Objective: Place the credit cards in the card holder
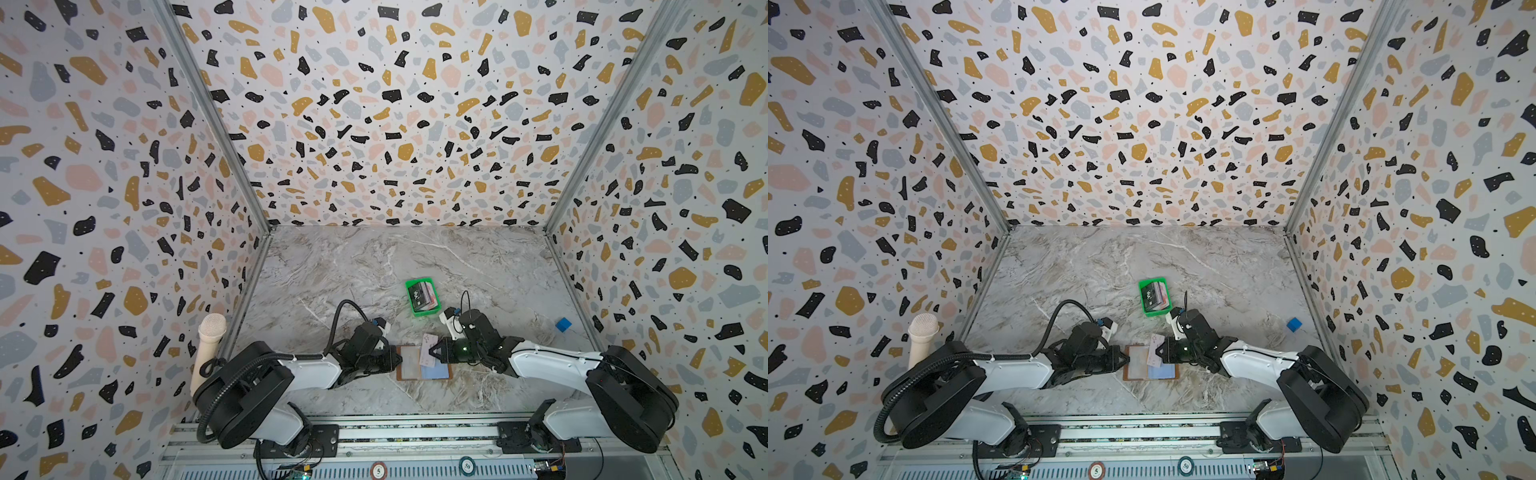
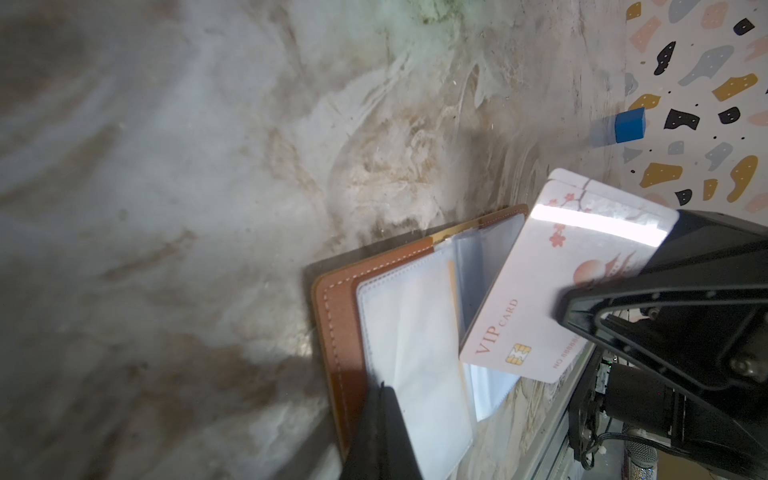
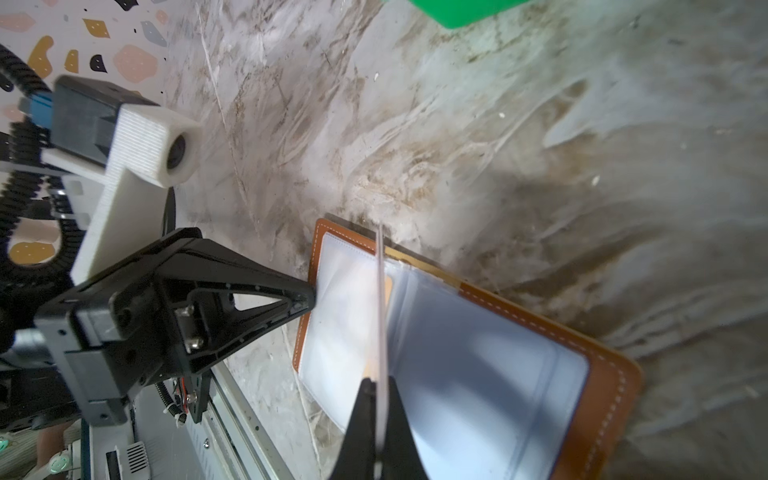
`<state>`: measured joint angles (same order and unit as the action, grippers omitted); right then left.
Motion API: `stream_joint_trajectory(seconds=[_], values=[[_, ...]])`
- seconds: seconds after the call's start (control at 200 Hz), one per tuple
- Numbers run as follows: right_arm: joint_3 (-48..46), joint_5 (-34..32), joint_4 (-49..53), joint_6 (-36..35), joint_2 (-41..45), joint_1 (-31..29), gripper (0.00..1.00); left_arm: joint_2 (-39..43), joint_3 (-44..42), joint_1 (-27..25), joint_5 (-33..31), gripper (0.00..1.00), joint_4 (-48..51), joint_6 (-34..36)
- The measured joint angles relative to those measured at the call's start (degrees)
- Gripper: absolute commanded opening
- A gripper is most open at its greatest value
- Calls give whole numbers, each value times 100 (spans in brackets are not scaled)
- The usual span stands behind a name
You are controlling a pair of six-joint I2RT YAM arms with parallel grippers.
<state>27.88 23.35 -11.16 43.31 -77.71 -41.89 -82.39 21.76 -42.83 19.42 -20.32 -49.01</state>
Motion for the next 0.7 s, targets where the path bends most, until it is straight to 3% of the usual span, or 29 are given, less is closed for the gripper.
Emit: stream_joint_trajectory(seconds=[0.701], values=[[-280,474,-664,540,-245,4,0,245,-337,-114,-210,0,-295,-544]])
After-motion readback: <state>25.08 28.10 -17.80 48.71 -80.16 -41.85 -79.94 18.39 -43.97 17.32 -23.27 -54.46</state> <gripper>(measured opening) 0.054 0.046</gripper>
